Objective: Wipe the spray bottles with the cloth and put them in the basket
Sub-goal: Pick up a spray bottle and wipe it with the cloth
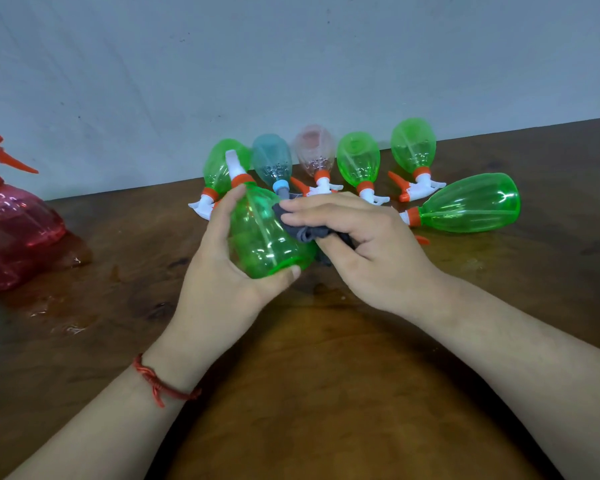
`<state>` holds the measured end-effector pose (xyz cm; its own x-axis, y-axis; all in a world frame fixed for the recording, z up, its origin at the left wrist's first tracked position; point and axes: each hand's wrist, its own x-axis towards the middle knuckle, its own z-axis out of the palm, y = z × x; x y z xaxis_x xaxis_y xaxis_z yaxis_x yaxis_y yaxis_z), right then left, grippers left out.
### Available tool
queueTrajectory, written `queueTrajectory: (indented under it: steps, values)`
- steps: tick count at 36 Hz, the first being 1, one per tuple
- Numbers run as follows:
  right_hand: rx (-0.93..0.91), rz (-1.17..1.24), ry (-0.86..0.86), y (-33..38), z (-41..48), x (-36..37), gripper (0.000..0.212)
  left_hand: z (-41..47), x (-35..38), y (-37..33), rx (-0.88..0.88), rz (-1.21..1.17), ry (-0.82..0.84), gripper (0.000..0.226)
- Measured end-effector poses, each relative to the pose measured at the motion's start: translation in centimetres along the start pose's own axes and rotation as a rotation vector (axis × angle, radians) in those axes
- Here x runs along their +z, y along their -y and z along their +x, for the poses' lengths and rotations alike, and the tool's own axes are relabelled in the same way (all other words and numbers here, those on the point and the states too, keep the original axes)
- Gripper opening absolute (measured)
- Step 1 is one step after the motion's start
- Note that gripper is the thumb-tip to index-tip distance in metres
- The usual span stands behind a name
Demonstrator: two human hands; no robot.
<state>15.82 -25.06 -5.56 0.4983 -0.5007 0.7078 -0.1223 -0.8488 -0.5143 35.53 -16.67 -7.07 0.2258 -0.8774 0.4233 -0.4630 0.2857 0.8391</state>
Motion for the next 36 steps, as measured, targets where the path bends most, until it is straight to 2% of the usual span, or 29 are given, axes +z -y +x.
queueTrajectory:
  steps: [11,17,21,24,28,32,36]
  values:
    - [-0.089,-0.032,0.064,0.1,-0.1,-0.1,0.045,0.6,-0.3,0.2,-0.142,-0.183,-0.056,0.103]
    - [-0.061,-0.028,0.059,-0.1,-0.1,0.0,0.045,0.3,-0.1,0.1,-0.100,-0.078,-0.018,0.105]
    - [0.045,-0.012,0.000,-0.4,0.1,0.0,0.047,-0.1,0.0,0.1,-0.018,0.042,0.102,0.113]
    - [0.184,0.092,-0.018,-0.8,0.4,-0.3,0.044,-0.4,0.3,0.0,0.023,0.082,0.205,0.118]
    - [0.365,0.293,-0.061,-1.0,0.9,-0.4,0.036,-0.8,0.5,-0.2,-0.020,-0.016,0.202,0.119]
    - [0.407,0.328,-0.072,-1.1,0.9,-0.3,0.035,-0.6,0.2,-0.1,-0.037,-0.044,0.222,0.112]
    - [0.381,0.275,-0.076,-1.0,0.6,-0.1,0.036,-0.5,0.2,0.0,0.050,0.098,0.259,0.113]
